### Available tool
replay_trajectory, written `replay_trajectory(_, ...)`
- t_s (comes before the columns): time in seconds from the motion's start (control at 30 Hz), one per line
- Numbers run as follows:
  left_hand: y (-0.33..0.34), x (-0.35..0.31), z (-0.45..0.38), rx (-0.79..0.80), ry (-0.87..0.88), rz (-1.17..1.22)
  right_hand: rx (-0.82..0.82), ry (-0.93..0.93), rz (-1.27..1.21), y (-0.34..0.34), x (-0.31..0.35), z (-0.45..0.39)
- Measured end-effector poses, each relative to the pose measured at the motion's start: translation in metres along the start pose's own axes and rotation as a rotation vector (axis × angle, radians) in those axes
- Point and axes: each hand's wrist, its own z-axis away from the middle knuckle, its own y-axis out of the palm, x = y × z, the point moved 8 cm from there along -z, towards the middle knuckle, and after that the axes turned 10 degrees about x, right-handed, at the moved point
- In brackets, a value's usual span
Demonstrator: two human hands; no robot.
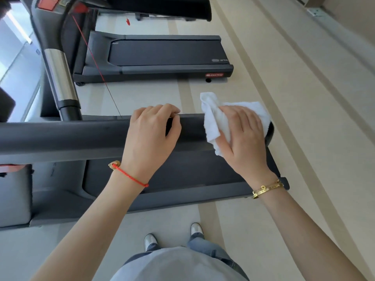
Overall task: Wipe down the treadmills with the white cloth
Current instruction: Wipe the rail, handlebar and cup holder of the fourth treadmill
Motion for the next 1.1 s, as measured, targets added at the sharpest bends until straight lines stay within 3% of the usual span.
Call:
replay_trajectory(0.2, 0.025, -0.024, -0.011, -0.017, -0.056, -0.079, -0.045, 0.103, -0.055, -0.017, -0.06, -0.01)
replay_trajectory(0.4, 0.033, -0.028, -0.015, -0.061, -0.167, -0.237, 0.127, 0.207, -0.471, -0.009, -0.106, -0.018)
replay_trajectory(0.53, 0.032, -0.027, -0.014, -0.083, -0.184, -0.263, 0.13, 0.332, -0.733, 0.0, -0.121, -0.008)
replay_trajectory(0.7, 0.032, -0.026, -0.014, -0.081, -0.184, -0.27, 0.169, 0.177, -0.576, -0.006, -0.106, -0.003)
replay_trajectory(0.87, 0.033, -0.026, -0.014, -0.057, -0.18, -0.259, 0.333, -0.073, -0.137, -0.005, -0.066, -0.035)
replay_trajectory(1.1, 0.021, -0.025, -0.006, -0.082, -0.165, -0.23, 0.542, -0.166, -0.067, 0.013, -0.023, -0.059)
